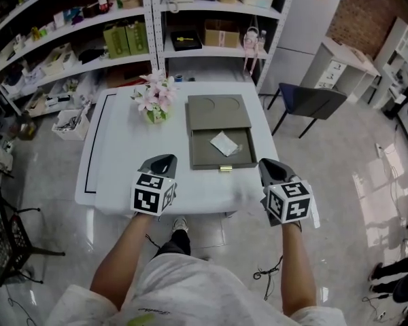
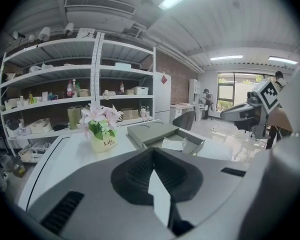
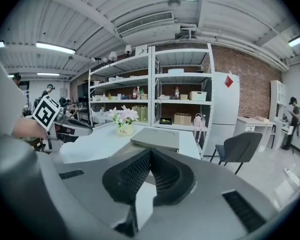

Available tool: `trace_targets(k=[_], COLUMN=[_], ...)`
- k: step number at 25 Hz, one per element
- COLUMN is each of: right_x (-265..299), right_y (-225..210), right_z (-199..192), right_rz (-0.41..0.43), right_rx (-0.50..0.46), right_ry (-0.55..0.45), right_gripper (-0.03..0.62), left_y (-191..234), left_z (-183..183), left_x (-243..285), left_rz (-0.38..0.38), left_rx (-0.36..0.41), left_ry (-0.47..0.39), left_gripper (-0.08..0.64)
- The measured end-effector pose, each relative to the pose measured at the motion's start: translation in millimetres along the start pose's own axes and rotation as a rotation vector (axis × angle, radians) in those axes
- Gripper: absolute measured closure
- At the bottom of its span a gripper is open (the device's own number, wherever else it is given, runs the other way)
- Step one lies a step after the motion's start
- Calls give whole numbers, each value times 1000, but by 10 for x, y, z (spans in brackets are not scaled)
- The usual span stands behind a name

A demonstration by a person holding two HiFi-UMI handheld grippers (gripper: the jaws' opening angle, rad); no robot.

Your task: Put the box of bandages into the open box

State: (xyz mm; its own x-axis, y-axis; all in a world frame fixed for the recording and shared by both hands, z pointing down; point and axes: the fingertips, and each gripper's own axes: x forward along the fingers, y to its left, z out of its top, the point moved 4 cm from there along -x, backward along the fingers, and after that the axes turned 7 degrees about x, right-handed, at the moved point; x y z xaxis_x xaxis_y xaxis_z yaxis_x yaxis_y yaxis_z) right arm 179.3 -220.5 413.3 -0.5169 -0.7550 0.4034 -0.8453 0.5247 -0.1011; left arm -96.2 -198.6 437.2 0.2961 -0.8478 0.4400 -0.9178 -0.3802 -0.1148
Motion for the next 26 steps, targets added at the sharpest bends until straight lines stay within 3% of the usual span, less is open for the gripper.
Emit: trace_targets(k=[9, 26], right_x=[-264, -268], right_y=[77, 103], right_z=[-17, -41], right_rz=[2, 24], right_rx=[36, 42], right_ry=[-60, -47], right_gripper=[588, 588], left_y=[-117, -203], left_z=[-119, -131], left_x=[-185, -180], left_rz=[19, 13], left_rx=[-5, -2], left_ry=[1, 15], left_gripper=[555, 555])
